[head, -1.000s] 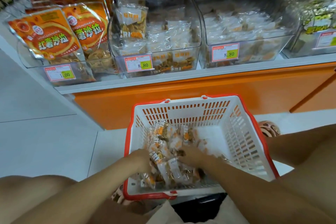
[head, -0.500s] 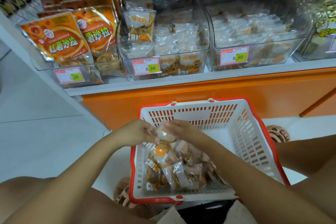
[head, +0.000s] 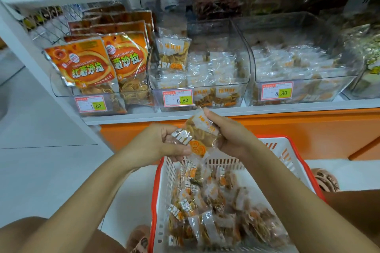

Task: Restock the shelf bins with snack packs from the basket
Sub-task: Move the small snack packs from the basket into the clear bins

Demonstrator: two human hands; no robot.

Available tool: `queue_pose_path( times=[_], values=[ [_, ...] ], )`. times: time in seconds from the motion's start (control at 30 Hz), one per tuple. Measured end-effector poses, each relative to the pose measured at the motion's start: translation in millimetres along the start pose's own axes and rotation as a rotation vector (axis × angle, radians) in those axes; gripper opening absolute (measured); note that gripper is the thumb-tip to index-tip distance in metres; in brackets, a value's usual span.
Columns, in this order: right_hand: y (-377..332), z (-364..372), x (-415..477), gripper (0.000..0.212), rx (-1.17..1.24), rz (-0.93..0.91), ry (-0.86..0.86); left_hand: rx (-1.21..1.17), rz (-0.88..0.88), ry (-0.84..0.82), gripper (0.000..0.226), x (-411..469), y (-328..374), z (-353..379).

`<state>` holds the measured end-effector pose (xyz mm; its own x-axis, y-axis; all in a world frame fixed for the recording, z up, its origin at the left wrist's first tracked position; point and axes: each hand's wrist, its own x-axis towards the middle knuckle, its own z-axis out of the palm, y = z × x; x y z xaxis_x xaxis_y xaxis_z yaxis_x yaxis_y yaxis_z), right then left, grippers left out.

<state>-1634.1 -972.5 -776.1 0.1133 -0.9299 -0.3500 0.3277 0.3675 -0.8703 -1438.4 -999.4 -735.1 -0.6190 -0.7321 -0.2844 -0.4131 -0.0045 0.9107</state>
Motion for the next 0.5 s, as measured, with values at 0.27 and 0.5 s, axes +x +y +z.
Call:
queue_pose_path(
  times=[0.27,0.5],
  values=[
    [-21,18,6,0.045,-0.193,-0.182,0.028,-0.06,0.15,0.294,0.022,12,16,-26],
    [-67,22,18,0.023,-0.359,-0.392,0.252,0.124,0.134,0.7,0.044,30,7,-59]
  ],
)
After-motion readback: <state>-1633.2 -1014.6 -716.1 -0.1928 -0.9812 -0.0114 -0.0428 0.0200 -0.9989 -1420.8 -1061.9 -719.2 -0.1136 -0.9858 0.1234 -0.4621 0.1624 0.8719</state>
